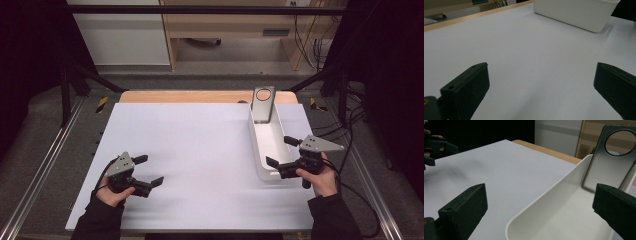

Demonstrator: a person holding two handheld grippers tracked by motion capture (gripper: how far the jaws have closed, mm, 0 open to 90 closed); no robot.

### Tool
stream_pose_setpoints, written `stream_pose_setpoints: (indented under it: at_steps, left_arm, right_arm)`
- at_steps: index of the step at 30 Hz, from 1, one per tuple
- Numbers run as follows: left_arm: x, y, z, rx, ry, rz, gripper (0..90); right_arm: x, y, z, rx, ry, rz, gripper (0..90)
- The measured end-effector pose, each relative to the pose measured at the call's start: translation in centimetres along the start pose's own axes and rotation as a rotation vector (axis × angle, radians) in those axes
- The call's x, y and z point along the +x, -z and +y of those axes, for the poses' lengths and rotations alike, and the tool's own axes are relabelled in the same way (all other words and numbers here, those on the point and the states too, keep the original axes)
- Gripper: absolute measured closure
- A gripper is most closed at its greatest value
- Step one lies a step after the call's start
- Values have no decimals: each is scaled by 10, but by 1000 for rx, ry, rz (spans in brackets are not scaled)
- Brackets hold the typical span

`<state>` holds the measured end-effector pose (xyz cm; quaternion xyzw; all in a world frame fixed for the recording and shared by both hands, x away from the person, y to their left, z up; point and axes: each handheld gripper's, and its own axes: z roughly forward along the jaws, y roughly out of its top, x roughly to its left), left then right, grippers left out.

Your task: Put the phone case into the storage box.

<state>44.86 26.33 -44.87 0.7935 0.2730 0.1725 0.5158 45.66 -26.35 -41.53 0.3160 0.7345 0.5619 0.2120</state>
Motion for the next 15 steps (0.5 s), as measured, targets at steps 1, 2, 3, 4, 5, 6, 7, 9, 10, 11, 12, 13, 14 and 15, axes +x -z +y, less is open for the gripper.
stream_pose_setpoints:
  at_steps: [1, 2, 3, 4, 5, 6, 7, 9, 10, 11, 12, 13, 14, 15]
  left_arm:
    - [0, 0, 0, 0, -1, -1, 0]
    - [0, 0, 0, -1, -1, 0, 0]
    - [0, 0, 0, -2, 0, 0, 0]
    - [0, 0, 0, -1, -1, 0, 0]
    - [-1, 0, 0, -2, 0, -2, 0]
    - [-1, 0, 0, -2, -1, -2, 0]
    - [-1, 0, 0, -3, 0, -2, 0]
    - [-1, 0, 0, -3, -2, -2, 0]
    - [0, 0, 0, -4, -1, -3, 0]
    - [0, 0, 0, -5, -2, -2, 0]
    - [0, 0, 1, -7, -1, -2, 0]
    - [0, 1, 1, -8, -2, -2, 0]
    - [0, 1, 1, -9, -2, -3, 0]
    - [0, 1, 1, -10, -1, -4, 0]
  right_arm:
    - [-1, 2, -2, -2, -2, 3, 4]
    - [-2, 4, -7, -5, -1, 1, 4]
    - [-3, 5, -9, -4, -1, -1, 4]
    - [-4, 7, -13, -3, -2, -3, 4]
    - [-6, 8, -16, 0, -3, -8, 4]
    - [-6, 10, -18, -1, -5, -17, 4]
    - [-7, 11, -21, -3, -8, -18, 4]
    - [-8, 14, -26, 5, -3, -19, 4]
    - [-8, 15, -28, 6, -2, -24, 4]
    - [-9, 15, -30, 10, -1, -27, 4]
    - [-10, 16, -33, 12, -2, -34, 4]
    - [-10, 17, -34, 13, -5, -38, 4]
    - [-11, 18, -35, 13, -7, -38, 4]
    - [-11, 19, -36, 12, -7, -39, 4]
